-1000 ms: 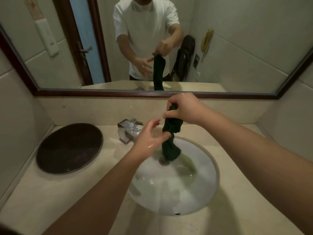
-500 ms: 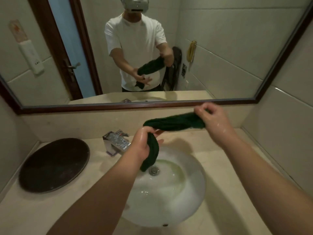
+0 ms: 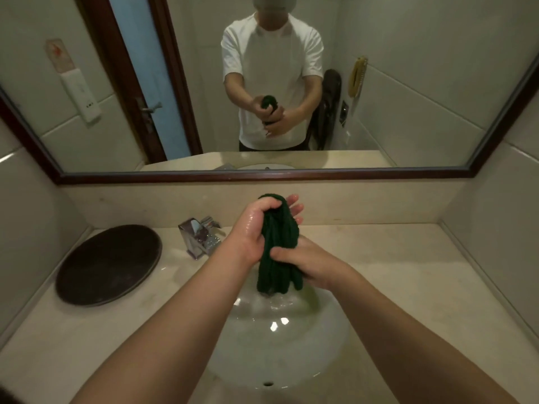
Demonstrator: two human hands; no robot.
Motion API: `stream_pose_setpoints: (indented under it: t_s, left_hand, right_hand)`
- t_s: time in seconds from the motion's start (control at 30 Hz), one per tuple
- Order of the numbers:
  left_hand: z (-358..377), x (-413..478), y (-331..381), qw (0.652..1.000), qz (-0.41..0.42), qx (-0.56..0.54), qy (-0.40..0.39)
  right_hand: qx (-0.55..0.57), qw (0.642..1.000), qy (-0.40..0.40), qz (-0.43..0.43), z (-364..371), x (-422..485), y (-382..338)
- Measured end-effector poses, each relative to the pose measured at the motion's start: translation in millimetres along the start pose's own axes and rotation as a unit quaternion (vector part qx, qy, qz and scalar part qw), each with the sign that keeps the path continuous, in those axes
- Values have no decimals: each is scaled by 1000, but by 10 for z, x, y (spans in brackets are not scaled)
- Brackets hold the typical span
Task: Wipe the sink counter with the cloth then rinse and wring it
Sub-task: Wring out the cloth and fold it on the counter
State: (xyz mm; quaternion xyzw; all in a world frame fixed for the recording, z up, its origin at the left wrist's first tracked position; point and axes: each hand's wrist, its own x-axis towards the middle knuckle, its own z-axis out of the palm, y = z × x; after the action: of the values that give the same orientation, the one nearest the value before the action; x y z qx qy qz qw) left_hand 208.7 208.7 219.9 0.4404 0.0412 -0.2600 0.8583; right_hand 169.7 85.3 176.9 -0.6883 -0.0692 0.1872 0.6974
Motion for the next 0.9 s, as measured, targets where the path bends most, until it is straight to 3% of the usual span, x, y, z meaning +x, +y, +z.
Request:
stream_pose_setpoints:
  t_s: [0.23,0.37,0.47,0.6,0.7,0.8,0.9]
  left_hand:
    - [-88,-29,12,976,121,133,120]
    - [-447,-95,-28,931,183,271,162]
    - [-665,-153,-139,886,178,413,115]
    - [-640,-236,-248,848,91,521,-7]
    - [-536,-191,-195,857,96,506,-16]
    - [-536,-125,-124,904,93,416,-31]
    - [-553,-99,-121,927,103,358,-43]
  right_hand:
    - [-25,995,-46,83,-51,-10,151]
    - [-98,989,76,77,-179,93,137]
    - [-57,985,164,21,-132,170,130]
    - [12,977,211,-38,4,301,105]
    - [14,986,158,-46,67,339,61]
    - [-5,991,112,-76,133,355,13]
    - [6,994,82,-73,166,407,-22]
